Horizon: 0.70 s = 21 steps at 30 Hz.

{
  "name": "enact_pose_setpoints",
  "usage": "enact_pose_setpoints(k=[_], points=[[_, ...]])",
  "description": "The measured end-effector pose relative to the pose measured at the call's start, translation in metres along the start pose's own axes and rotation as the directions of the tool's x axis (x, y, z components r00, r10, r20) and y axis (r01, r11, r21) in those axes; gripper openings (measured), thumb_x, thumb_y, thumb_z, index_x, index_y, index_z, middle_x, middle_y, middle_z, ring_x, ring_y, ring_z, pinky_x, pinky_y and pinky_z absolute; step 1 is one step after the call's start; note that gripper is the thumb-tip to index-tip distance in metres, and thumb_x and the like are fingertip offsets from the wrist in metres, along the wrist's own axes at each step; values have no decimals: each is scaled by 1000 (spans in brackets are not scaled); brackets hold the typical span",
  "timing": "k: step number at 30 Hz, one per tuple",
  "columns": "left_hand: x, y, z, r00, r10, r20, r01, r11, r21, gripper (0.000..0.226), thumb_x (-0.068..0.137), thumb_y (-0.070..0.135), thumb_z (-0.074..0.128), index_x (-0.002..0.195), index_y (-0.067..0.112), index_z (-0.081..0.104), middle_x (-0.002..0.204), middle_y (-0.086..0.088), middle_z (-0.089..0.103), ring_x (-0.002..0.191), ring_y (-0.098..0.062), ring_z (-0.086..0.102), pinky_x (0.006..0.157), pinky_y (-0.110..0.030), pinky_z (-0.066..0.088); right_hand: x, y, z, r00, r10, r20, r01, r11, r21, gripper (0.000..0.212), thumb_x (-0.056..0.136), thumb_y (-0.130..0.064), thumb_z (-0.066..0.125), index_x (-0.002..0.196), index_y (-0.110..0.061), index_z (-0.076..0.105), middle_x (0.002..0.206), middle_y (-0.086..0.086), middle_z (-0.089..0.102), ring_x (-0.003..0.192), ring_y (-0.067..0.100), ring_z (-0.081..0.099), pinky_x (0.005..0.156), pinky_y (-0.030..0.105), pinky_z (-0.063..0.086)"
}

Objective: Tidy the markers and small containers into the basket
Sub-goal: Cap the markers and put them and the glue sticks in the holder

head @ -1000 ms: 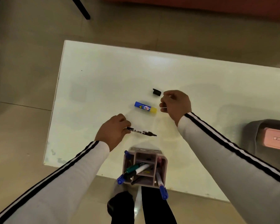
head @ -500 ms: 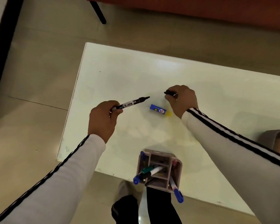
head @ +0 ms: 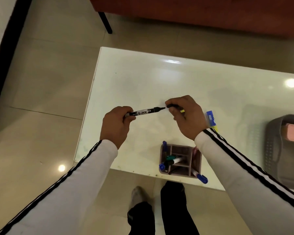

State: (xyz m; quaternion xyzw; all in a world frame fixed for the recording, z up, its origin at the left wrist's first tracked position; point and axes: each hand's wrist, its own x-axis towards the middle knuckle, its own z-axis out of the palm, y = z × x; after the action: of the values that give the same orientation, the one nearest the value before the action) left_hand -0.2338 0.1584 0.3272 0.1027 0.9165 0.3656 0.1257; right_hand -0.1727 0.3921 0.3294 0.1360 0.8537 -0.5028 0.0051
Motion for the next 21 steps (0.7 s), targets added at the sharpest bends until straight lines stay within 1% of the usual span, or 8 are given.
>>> enact_pose_setpoints(k=[5,8,10,14,15,17,19,21], points=[[-27,-8,-16,998,55,21,-54,998,-28,12,89,12,67,101,15,70,89,3,64,80,-16,58,73,-26,44,-35,-25,20,999,3,46,1,996,-89,20,96,-17,59,112,-24,68,103,0,59,88,11,58,82,22,49],[-44,-6,-23,994,103,28,-102,994,-31,13,90,12,66,102,13,70,90,2,65,80,-16,57,73,-24,42,-53,-43,34,998,55,24,-53,996,-71,15,98,-17,55,108,-22,64,92,-2,61,77,5,56,70,11,41],[-53,-2,-25,987,154,32,-155,988,8,10,91,12,65,99,13,70,86,3,63,75,-17,54,70,-25,40,-67,-52,39,993,121,-13,-122,992,-45,9,100,-19,51,104,-22,58,76,-7,57,62,4,51,56,12,35],[-71,12,-27,954,278,111,-291,947,133,10,90,16,59,91,11,68,79,-3,62,71,-26,57,66,-33,43,-106,-57,37,971,229,-69,-234,970,-64,11,103,-22,42,102,-19,53,74,-6,56,62,4,50,55,8,36],[-75,20,-28,937,319,143,-339,930,144,12,89,18,58,89,11,67,78,-4,62,72,-28,59,65,-35,46,-117,-54,35,964,253,-83,-259,964,-64,12,104,-24,40,100,-21,52,75,-7,56,64,4,51,59,10,35],[-78,44,-29,896,410,172,-428,900,84,12,87,18,58,91,11,67,83,-4,64,75,-27,61,67,-35,48,-140,-43,35,955,285,-80,-290,955,-56,17,104,-31,37,95,-26,50,77,-5,56,71,13,52,70,27,38],[-70,70,-25,840,494,226,-512,858,30,13,86,10,62,97,13,69,91,-3,64,82,-23,61,72,-31,46,-164,-38,33,938,320,-132,-322,947,8,22,98,-44,36,91,-32,52,81,1,55,73,20,49,69,36,40],[-64,88,-18,812,474,340,-515,856,36,21,86,4,63,105,13,68,99,-3,64,90,-22,60,77,-31,43,-181,-37,24,895,352,-275,-335,936,107,26,91,-46,40,95,-29,59,83,-2,59,69,16,51,64,38,43]])
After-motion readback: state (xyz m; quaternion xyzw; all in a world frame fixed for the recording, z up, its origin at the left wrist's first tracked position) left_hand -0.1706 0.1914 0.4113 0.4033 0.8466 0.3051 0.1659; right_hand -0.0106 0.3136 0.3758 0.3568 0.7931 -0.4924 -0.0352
